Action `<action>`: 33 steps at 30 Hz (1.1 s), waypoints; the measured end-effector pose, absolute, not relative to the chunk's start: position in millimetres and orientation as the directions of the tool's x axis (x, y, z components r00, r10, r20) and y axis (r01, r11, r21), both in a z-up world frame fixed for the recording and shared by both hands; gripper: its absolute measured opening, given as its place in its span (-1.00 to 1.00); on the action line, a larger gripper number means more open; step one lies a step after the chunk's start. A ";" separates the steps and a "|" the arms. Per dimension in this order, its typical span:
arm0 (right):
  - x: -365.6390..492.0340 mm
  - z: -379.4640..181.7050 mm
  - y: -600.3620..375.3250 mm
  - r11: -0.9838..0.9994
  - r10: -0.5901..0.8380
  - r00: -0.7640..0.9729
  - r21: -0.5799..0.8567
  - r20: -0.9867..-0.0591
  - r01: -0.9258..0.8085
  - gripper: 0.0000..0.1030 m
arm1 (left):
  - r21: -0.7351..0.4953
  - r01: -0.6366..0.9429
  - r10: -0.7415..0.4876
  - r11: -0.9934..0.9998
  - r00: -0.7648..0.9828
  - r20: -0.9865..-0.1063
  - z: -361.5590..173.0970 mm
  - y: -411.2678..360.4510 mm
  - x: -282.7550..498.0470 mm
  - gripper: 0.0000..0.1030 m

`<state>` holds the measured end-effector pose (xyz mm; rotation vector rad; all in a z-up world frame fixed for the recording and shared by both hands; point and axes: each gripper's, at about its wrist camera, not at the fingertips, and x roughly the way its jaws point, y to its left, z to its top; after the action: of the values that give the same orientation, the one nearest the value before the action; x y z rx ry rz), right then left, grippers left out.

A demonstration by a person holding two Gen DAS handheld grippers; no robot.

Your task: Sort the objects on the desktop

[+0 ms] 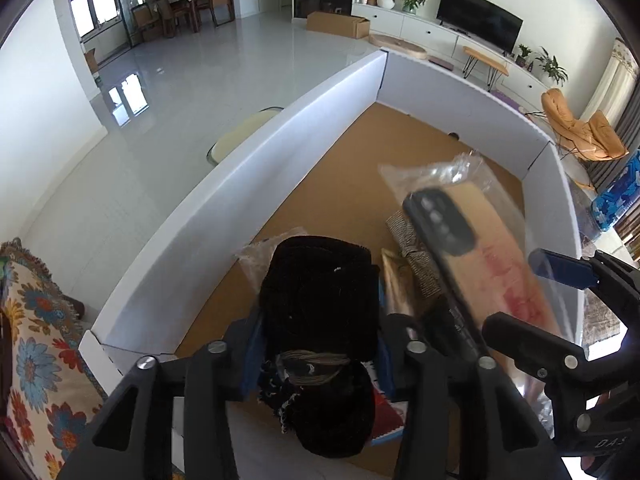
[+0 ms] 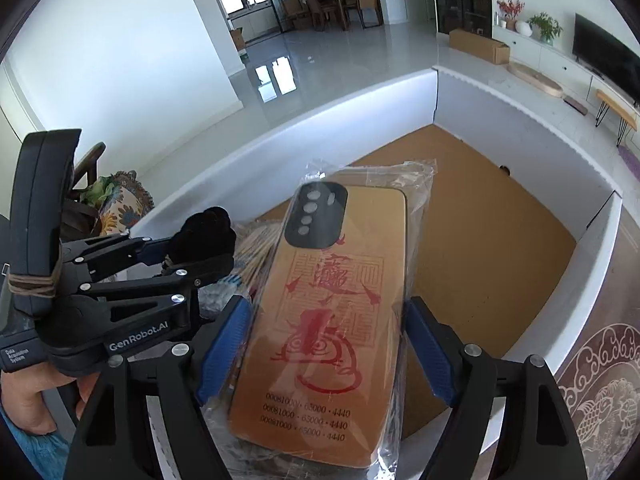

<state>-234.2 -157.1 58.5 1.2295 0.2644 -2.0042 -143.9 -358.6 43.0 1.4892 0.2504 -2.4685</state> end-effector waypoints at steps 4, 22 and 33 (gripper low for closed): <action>-229.5 69.1 -147.9 -0.692 -0.513 -0.282 0.196 -0.811 0.695 0.81 | 0.019 0.341 -0.188 -0.940 -0.470 -0.862 46.7 -359.4 -133.8 0.76; -194.1 114.1 27.4 -0.812 -0.450 -0.489 0.115 -0.747 0.572 0.92 | -0.006 0.207 -0.132 -0.978 -0.646 -0.752 110.3 -223.4 -96.9 0.76; -183.7 136.9 29.3 -0.779 -0.454 -0.492 0.064 -0.743 0.623 0.92 | -0.065 0.353 -0.221 -0.933 -0.707 -0.672 140.5 -202.7 -48.7 0.79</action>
<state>-183.7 29.3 136.9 1.0385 0.2821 -2.2588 -48.7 -202.7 140.5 1.0008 0.2719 -2.6309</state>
